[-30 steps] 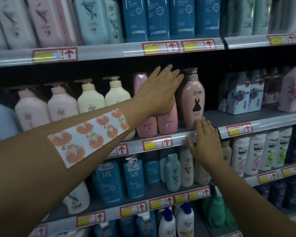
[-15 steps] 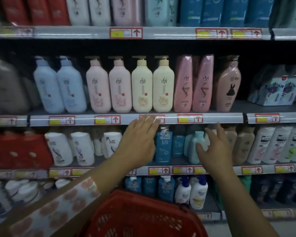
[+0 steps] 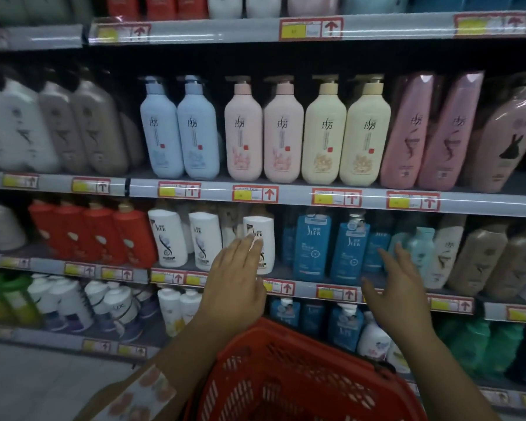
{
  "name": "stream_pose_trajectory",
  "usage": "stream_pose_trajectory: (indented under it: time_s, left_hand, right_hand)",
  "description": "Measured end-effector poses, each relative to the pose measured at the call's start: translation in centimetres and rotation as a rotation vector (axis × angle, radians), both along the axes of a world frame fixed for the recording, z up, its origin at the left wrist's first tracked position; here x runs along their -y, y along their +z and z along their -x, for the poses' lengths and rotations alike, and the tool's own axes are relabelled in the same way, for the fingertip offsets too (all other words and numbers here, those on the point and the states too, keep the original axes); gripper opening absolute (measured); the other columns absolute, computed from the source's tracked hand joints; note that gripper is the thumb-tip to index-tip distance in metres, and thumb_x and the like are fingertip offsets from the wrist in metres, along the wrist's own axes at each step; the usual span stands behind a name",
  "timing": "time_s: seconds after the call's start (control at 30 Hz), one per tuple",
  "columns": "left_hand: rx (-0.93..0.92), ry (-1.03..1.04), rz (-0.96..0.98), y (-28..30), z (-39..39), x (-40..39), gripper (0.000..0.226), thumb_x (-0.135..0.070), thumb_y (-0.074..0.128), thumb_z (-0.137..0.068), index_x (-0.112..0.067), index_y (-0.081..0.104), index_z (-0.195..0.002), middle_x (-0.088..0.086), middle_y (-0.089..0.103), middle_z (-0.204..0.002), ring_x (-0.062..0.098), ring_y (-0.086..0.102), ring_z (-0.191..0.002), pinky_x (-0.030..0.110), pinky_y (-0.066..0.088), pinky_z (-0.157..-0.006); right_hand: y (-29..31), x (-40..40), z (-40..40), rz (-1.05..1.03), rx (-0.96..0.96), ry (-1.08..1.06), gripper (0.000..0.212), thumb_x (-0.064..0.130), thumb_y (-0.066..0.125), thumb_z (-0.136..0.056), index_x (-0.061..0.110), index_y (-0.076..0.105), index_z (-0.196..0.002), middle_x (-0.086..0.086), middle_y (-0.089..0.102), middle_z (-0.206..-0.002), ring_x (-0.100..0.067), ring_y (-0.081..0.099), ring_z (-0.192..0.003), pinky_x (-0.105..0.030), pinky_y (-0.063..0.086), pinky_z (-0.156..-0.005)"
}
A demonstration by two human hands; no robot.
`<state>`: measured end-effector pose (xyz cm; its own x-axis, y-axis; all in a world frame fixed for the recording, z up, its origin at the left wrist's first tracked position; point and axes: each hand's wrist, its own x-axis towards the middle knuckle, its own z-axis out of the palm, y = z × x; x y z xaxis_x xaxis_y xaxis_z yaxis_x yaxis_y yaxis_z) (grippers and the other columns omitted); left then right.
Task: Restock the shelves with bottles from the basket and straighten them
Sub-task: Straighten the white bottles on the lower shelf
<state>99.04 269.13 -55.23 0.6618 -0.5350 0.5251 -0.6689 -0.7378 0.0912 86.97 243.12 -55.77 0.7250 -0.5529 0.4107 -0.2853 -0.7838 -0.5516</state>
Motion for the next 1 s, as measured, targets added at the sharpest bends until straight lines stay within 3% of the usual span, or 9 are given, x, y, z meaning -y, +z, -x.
stream_pose_trajectory:
  time_s: [0.1, 0.27, 0.53, 0.6, 0.67, 0.73, 0.83, 0.9, 1.0]
  left_hand:
    - [-0.101, 0.006, 0.06, -1.7, -2.0, 0.2, 0.073, -0.033, 0.05, -0.092, -0.015, 0.024, -0.158, 0.005, 0.027, -0.164, 0.025, 0.025, -0.15, 0.039, 0.014, -0.124]
    - [-0.217, 0.015, 0.191, -3.3, -5.9, 0.8, 0.076, -0.029, 0.054, -0.088, -0.013, 0.026, -0.157, 0.005, 0.03, -0.162, 0.023, 0.028, -0.149, 0.04, 0.022, -0.124]
    - [-0.43, -0.037, 0.385, -4.8, -10.9, 1.1, 0.077, -0.024, 0.064, -0.087, -0.02, 0.028, -0.155, -0.004, 0.035, -0.157, 0.015, 0.036, -0.142, 0.027, 0.029, -0.117]
    - [-0.522, -0.082, 0.43, -5.1, -11.3, 1.4, 0.075, -0.022, 0.067, -0.088, -0.03, 0.028, -0.152, -0.016, 0.034, -0.153, 0.003, 0.036, -0.136, 0.014, 0.034, -0.11]
    - [-0.66, -0.132, 0.475, -5.3, -11.8, 1.8, 0.078, -0.016, 0.068, -0.09, -0.043, 0.022, -0.147, -0.028, 0.032, -0.139, -0.009, 0.032, -0.126, -0.003, 0.026, -0.094]
    - [-0.8, -0.174, 0.525, -5.6, -12.5, 2.3, 0.085, -0.014, 0.069, -0.091, -0.046, 0.016, -0.15, -0.03, 0.03, -0.134, -0.009, 0.031, -0.126, 0.006, 0.029, -0.099]
    - [-0.883, -0.218, 0.568, -5.9, -13.4, 3.2, 0.091, -0.018, 0.07, -0.084, -0.048, 0.018, -0.152, -0.022, 0.037, -0.148, 0.003, 0.042, -0.134, 0.033, 0.041, -0.109]
    - [-0.894, -0.224, 0.597, -6.1, -14.2, 3.8, 0.089, -0.02, 0.066, -0.076, -0.049, 0.024, -0.15, -0.016, 0.045, -0.147, 0.006, 0.049, -0.131, 0.041, 0.047, -0.107]
    - [-0.928, -0.226, 0.642, -6.6, -15.2, 4.7, 0.09, -0.028, 0.062, -0.076, -0.047, 0.019, -0.153, -0.013, 0.043, -0.15, 0.007, 0.05, -0.131, 0.043, 0.049, -0.106]
  right_hand:
    - [-1.6, -1.0, -1.1, -0.1, -0.003, 0.039, 0.067, 0.028, 0.07, -0.093, 0.017, 0.04, -0.153, 0.004, 0.016, -0.167, -0.03, 0.055, -0.127, -0.044, 0.045, -0.107]
    - [-4.3, -2.7, -3.7, -0.19, -0.058, 0.126, 0.066, 0.031, 0.068, -0.095, 0.018, 0.04, -0.153, 0.005, 0.029, -0.163, -0.021, 0.03, -0.149, -0.041, 0.031, -0.118]
    - [-6.8, -4.3, -8.4, -0.343, -0.074, 0.204, 0.059, 0.029, 0.069, -0.093, 0.028, 0.046, -0.148, 0.005, 0.048, -0.152, -0.018, 0.047, -0.135, -0.044, 0.044, -0.111]
    - [-7.1, -5.0, -10.1, -0.39, -0.068, 0.224, 0.058, 0.024, 0.07, -0.093, 0.029, 0.047, -0.146, 0.005, 0.05, -0.148, -0.015, 0.052, -0.127, -0.039, 0.048, -0.107]
    - [-7.3, -5.6, -11.9, -0.425, -0.044, 0.257, 0.055, 0.017, 0.069, -0.094, 0.026, 0.049, -0.144, 0.009, 0.053, -0.142, -0.009, 0.052, -0.125, -0.032, 0.047, -0.106]
    - [-7.5, -6.4, -14.0, -0.424, -0.021, 0.291, 0.051, 0.012, 0.068, -0.094, 0.03, 0.05, -0.138, 0.024, 0.054, -0.128, 0.007, 0.052, -0.115, -0.017, 0.045, -0.101]
    - [-7.6, -7.9, -17.3, -0.417, 0.025, 0.327, 0.054, 0.009, 0.07, -0.092, 0.042, 0.043, -0.126, 0.041, 0.044, -0.115, 0.023, 0.049, -0.103, 0.002, 0.038, -0.085]
    - [-7.9, -8.5, -19.5, -0.442, 0.088, 0.344, 0.059, 0.011, 0.072, -0.091, 0.046, 0.04, -0.127, 0.043, 0.041, -0.117, 0.029, 0.046, -0.105, 0.0, 0.038, -0.089]
    - [-8.4, -8.7, -22.1, -0.498, 0.161, 0.33, 0.068, 0.014, 0.077, -0.088, 0.04, 0.036, -0.136, 0.043, 0.039, -0.121, 0.029, 0.044, -0.108, -0.005, 0.038, -0.093]
